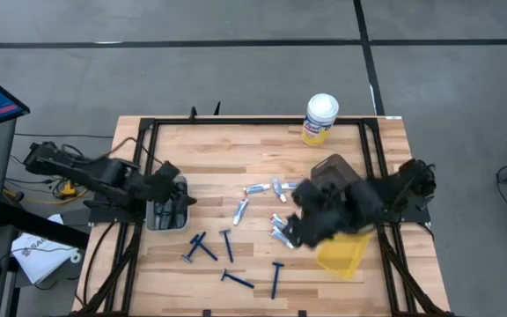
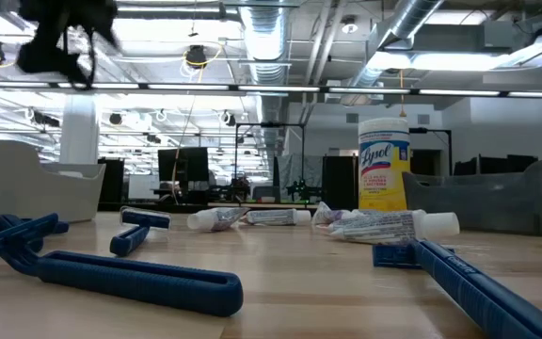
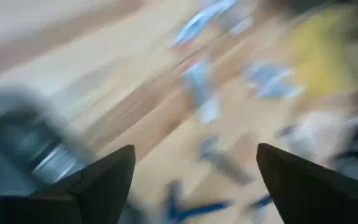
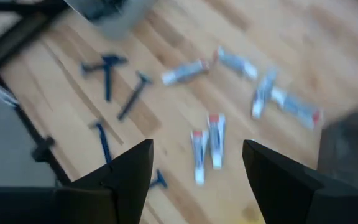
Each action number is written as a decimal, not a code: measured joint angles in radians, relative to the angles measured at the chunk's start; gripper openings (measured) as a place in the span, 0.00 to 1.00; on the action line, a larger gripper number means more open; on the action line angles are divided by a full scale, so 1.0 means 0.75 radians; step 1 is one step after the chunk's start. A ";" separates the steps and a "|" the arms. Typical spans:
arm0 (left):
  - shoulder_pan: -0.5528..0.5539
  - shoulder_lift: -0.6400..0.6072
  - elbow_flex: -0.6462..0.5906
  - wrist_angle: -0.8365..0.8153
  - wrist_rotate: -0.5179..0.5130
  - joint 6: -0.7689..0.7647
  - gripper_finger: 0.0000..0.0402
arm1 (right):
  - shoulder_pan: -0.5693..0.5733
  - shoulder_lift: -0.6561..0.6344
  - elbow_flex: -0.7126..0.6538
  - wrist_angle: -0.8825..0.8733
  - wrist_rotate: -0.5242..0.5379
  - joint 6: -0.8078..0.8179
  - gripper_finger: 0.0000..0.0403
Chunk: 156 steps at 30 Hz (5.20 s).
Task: Pick & Place Travel size toiletries
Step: Put the white toothpaste into the black bin
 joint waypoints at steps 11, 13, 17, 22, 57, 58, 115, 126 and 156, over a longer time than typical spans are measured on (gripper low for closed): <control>-0.014 -0.375 0.002 0.431 -0.094 0.279 0.74 | -0.073 0.005 -0.634 0.192 -0.267 0.138 0.59; -0.014 -0.407 0.002 0.434 -0.107 0.297 0.73 | -0.153 0.005 -0.718 0.232 -0.321 0.019 0.59; -0.014 -0.431 0.002 0.433 -0.117 0.345 0.73 | -0.321 -0.003 -0.814 0.341 -0.331 -0.368 0.59; -0.014 -0.430 0.002 0.434 -0.118 0.412 0.73 | -0.500 -0.003 -0.884 0.479 -0.289 -0.912 0.59; -0.014 -0.430 0.001 0.474 -0.324 0.633 0.73 | -1.016 0.003 -1.486 1.281 -0.614 -1.936 0.42; -0.014 -0.429 0.001 0.476 -0.341 0.632 0.73 | -1.016 0.003 -1.486 1.281 -0.615 -1.937 0.38; -0.014 -0.426 0.001 0.603 -0.705 0.617 0.73 | -1.304 -0.940 -1.903 0.611 -0.639 -1.258 0.15; -0.014 -0.427 0.001 0.603 -0.754 0.615 0.73 | -1.305 -0.917 -1.898 0.611 -0.627 -1.224 0.51; -0.014 -0.427 0.001 0.615 -0.743 0.626 0.73 | -0.720 -0.077 -1.157 0.872 -0.662 -0.839 0.61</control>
